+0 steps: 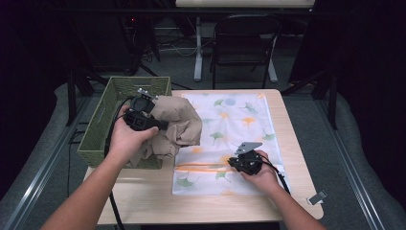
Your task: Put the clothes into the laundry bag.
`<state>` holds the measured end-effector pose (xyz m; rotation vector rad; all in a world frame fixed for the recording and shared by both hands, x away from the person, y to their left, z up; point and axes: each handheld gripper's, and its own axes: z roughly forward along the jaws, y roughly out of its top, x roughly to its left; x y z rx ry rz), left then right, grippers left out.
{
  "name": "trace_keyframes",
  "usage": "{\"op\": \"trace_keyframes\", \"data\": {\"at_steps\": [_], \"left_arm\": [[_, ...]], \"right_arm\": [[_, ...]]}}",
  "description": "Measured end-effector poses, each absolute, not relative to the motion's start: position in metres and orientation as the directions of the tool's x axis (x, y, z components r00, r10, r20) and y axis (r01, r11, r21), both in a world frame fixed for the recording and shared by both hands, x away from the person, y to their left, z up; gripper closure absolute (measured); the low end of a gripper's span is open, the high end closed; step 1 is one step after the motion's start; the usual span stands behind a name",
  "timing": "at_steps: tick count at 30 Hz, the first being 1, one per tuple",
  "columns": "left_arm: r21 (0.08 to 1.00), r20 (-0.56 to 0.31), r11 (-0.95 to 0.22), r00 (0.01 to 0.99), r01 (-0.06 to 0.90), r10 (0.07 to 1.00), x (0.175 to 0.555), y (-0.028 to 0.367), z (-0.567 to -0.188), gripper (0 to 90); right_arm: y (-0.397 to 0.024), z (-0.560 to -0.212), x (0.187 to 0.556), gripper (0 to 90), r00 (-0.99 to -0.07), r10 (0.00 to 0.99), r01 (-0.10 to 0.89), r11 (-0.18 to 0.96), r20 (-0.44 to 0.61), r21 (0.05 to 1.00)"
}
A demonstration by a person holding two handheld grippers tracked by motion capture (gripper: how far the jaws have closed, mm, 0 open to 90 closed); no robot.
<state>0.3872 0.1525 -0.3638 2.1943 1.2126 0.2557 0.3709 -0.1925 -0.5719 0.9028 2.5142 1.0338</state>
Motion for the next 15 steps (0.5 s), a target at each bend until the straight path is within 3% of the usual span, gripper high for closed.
{"op": "trace_keyframes", "data": {"at_steps": [15], "left_arm": [[0.591,-0.13,-0.393,0.564,0.704,0.816,0.3855,0.1511,-0.3688,69.2]], "right_arm": [[-0.1967,-0.5765,0.3707,80.6,-0.787,0.617,0.438,0.576,-0.016,0.69]]}}
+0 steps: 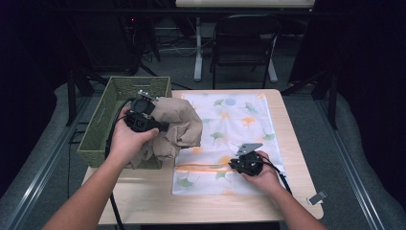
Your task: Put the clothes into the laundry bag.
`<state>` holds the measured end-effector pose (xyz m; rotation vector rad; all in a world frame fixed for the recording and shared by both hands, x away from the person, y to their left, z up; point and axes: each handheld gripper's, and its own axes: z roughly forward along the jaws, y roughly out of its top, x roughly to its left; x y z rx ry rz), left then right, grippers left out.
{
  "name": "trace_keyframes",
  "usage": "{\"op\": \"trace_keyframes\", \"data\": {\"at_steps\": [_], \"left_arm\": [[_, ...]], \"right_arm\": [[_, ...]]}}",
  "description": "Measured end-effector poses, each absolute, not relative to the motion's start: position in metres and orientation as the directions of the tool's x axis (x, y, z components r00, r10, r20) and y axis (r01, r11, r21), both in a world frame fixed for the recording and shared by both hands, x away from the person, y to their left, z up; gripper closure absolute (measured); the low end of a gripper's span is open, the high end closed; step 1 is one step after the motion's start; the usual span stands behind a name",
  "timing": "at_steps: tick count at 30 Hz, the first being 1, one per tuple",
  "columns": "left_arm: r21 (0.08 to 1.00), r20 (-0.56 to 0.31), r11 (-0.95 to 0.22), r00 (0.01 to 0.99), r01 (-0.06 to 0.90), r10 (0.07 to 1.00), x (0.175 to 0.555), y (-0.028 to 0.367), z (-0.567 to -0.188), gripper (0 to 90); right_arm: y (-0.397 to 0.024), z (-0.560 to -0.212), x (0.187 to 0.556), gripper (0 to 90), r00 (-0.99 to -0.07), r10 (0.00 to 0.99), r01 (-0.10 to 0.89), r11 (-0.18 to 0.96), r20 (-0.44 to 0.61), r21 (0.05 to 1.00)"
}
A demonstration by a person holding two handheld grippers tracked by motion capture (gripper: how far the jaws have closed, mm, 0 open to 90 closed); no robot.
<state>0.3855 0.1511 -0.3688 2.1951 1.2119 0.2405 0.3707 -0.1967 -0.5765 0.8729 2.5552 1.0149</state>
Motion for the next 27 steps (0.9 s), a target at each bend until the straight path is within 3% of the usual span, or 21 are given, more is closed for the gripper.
{"op": "trace_keyframes", "data": {"at_steps": [7,27], "left_arm": [[0.593,-0.128,-0.398,0.57,0.7,0.812,0.383,0.148,-0.373,69.2],[0.595,-0.137,-0.403,0.582,0.695,0.801,0.375,0.14,-0.377,69.3]], "right_arm": [[-0.196,-0.576,0.37,88.3,-0.795,0.606,0.423,0.591,-0.032,0.687],[-0.198,-0.558,0.374,89.6,-0.765,0.645,0.444,0.533,-0.006,0.72]]}}
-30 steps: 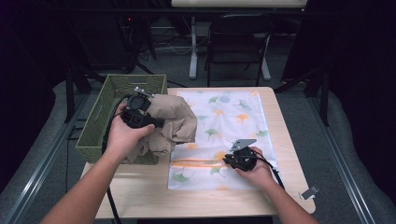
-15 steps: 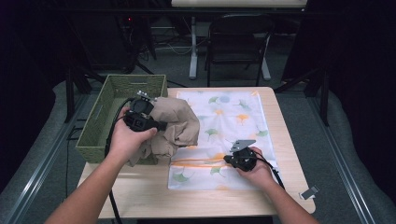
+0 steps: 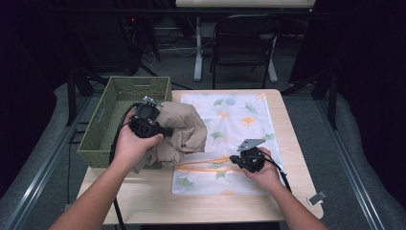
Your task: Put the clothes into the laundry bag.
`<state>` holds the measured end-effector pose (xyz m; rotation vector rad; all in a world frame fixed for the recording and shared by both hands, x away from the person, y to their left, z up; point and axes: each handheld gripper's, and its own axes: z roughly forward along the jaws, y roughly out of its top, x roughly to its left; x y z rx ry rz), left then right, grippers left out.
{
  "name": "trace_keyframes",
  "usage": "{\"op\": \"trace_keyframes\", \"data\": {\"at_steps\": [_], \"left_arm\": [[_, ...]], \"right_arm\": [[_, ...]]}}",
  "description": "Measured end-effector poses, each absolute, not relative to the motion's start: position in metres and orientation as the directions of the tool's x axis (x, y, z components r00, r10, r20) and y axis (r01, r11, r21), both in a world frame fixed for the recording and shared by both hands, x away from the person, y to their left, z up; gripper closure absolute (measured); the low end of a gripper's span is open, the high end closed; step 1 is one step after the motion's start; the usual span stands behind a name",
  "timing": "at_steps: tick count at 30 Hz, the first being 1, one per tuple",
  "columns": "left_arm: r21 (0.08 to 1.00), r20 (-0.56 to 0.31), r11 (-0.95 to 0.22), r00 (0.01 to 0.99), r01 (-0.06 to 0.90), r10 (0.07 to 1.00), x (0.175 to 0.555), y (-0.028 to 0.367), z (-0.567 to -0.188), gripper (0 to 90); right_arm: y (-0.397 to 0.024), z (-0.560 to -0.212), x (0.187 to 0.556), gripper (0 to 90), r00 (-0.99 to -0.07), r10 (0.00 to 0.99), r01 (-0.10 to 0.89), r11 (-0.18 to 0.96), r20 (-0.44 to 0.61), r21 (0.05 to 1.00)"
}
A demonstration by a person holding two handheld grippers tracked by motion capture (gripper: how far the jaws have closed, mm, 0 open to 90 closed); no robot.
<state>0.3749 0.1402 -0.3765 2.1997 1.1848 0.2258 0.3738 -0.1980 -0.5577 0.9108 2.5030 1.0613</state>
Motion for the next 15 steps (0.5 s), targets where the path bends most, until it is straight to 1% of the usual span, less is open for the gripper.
{"op": "trace_keyframes", "data": {"at_steps": [4,9,15], "left_arm": [[0.598,-0.129,-0.413,0.591,0.687,0.797,0.372,0.138,-0.375,69.4],[0.6,-0.122,-0.425,0.603,0.678,0.789,0.368,0.134,-0.375,69.5],[0.604,-0.121,-0.433,0.613,0.669,0.781,0.363,0.129,-0.377,69.7]], "right_arm": [[-0.197,-0.55,0.376,89.7,-0.757,0.653,0.453,0.521,0.004,0.724],[-0.195,-0.538,0.381,89.7,-0.751,0.66,0.45,0.526,-0.013,0.721],[-0.194,-0.521,0.391,89.7,-0.739,0.673,0.446,0.492,-0.003,0.748]]}}
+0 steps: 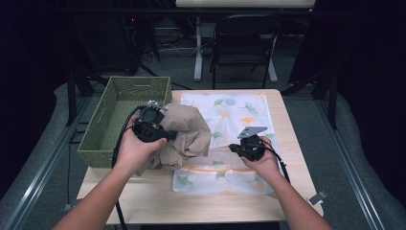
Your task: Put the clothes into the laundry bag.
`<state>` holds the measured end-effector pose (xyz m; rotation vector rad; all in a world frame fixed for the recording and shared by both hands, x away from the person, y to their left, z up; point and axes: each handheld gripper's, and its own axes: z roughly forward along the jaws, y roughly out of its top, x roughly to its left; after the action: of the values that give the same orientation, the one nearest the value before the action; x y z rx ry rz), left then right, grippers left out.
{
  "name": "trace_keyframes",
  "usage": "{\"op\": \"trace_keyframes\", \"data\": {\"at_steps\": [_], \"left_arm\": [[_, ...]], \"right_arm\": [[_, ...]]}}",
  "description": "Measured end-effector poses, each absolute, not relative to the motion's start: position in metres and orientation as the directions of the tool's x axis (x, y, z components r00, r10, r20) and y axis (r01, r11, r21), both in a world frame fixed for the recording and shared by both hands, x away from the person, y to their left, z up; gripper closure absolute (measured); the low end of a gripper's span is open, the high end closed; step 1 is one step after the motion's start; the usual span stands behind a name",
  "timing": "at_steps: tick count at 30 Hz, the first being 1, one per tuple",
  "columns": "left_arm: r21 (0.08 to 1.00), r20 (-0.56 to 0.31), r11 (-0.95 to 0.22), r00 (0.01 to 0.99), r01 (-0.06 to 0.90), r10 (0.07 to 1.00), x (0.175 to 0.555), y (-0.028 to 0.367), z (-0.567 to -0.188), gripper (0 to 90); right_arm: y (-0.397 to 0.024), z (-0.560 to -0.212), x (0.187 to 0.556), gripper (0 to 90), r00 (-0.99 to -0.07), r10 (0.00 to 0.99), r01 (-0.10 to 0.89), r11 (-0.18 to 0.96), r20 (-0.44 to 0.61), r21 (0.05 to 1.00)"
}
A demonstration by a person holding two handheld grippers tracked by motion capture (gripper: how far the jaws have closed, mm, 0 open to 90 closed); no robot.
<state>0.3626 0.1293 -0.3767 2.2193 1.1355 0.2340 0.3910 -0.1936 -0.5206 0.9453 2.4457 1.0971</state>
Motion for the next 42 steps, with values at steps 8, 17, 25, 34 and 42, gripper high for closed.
{"op": "trace_keyframes", "data": {"at_steps": [8,17,25,34,42], "left_arm": [[0.616,-0.126,-0.427,0.618,0.662,0.776,0.349,0.128,-0.381,69.7],[0.631,-0.135,-0.426,0.632,0.649,0.763,0.333,0.125,-0.385,69.7],[0.637,-0.135,-0.449,0.664,0.627,0.735,0.317,0.116,-0.39,69.7],[0.638,-0.161,-0.463,0.694,0.616,0.702,0.306,0.103,-0.402,69.7],[0.628,-0.175,-0.483,0.715,0.61,0.676,0.303,0.087,-0.418,69.8]], "right_arm": [[-0.197,-0.505,0.401,89.7,-0.719,0.695,0.452,0.453,0.014,0.768],[-0.188,-0.486,0.41,89.7,-0.721,0.693,0.437,0.456,-0.002,0.775],[-0.183,-0.474,0.415,89.7,-0.718,0.696,0.431,0.453,-0.008,0.78],[-0.179,-0.465,0.416,89.7,-0.718,0.695,0.417,0.445,-0.012,0.793],[-0.179,-0.464,0.418,89.8,-0.712,0.702,0.426,0.439,-0.006,0.791]]}}
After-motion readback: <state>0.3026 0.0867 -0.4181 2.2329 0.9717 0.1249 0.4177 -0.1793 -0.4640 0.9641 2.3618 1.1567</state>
